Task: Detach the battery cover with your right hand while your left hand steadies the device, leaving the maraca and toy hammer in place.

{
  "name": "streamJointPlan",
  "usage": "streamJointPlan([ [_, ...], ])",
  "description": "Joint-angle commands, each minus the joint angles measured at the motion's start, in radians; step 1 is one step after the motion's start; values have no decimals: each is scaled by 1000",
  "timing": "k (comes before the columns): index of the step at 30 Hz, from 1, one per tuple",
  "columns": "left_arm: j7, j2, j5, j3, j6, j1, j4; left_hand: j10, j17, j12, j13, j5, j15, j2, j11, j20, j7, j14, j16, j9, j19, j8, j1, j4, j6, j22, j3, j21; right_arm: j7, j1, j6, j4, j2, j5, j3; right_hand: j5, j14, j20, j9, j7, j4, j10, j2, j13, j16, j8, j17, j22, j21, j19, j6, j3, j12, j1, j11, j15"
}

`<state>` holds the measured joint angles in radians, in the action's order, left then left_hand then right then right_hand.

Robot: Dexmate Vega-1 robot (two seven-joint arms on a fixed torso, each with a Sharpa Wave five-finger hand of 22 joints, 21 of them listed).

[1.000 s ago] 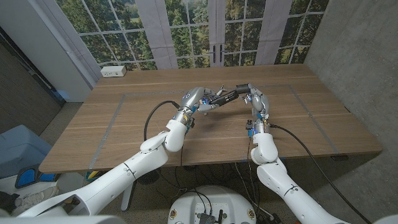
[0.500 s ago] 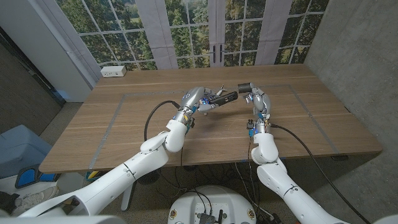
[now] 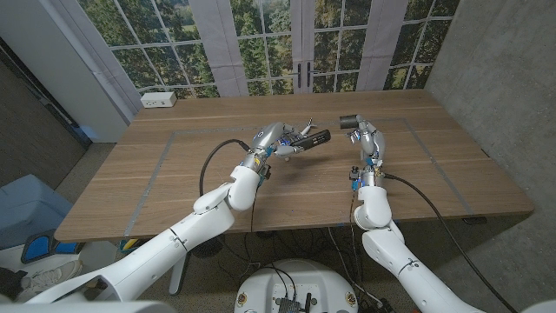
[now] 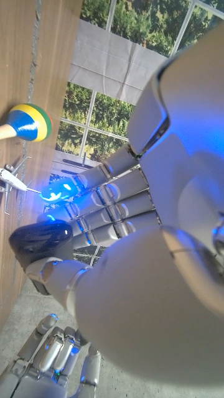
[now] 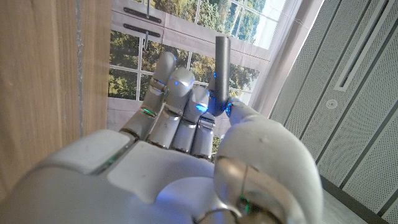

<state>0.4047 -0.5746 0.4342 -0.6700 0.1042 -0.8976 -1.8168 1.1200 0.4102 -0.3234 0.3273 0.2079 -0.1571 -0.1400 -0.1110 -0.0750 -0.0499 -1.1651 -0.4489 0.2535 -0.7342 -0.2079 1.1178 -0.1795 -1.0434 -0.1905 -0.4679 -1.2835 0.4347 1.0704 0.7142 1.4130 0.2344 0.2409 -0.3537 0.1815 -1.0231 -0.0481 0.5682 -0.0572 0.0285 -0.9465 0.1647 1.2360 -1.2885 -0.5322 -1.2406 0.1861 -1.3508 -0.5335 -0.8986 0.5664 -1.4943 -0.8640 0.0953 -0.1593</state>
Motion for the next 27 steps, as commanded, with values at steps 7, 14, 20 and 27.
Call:
streamJointPlan([
  [7, -69, -36, -52, 18, 107, -21, -81, 36, 4, 4, 2, 6, -81, 183, -28, -117, -3, -80, 0, 4, 6, -4, 189, 0, -10, -1, -7, -10, 118, 30, -164, 76, 48, -103, 34, 4, 13, -62, 1, -14, -34, -58, 0, -1, -18, 0, 1, 1, -12, 3, -17, 29, -18, 8, 83, -51],
  [14, -103, -58, -73, 26, 171, -37, -127, 36, 4, 5, 2, 6, -81, 183, -29, -117, -4, -81, 1, 4, 7, -3, 189, 0, -10, 0, -8, -13, 146, 36, -269, 114, 79, -105, 33, 4, 16, -62, -3, -14, -38, -55, 0, -1, -27, 2, 1, 0, -16, 4, -17, 31, -26, 10, 82, -51],
  [20, -129, -81, -77, 28, 242, -50, -171, 37, 4, 5, 3, 7, -81, 182, -30, -117, -3, -81, 2, 4, 9, -3, 190, 0, -11, 1, -9, -15, 161, 41, -349, 140, 106, -99, 28, 4, 19, -61, -7, -15, -40, -52, 1, -2, -34, 3, 1, 0, -19, 4, -16, 33, -32, 12, 82, -51],
  [27, -138, -102, -101, 39, 280, -66, -202, 36, 4, 7, 4, 7, -81, 181, -29, -116, -5, -83, 3, 4, 11, -2, 189, 1, -9, 2, -10, -18, 150, 55, -472, 205, 153, -68, 23, 3, 20, -57, -14, -19, -45, -50, 4, -3, -44, 6, 2, -1, -23, 2, -16, 36, -36, 12, 84, -52],
])
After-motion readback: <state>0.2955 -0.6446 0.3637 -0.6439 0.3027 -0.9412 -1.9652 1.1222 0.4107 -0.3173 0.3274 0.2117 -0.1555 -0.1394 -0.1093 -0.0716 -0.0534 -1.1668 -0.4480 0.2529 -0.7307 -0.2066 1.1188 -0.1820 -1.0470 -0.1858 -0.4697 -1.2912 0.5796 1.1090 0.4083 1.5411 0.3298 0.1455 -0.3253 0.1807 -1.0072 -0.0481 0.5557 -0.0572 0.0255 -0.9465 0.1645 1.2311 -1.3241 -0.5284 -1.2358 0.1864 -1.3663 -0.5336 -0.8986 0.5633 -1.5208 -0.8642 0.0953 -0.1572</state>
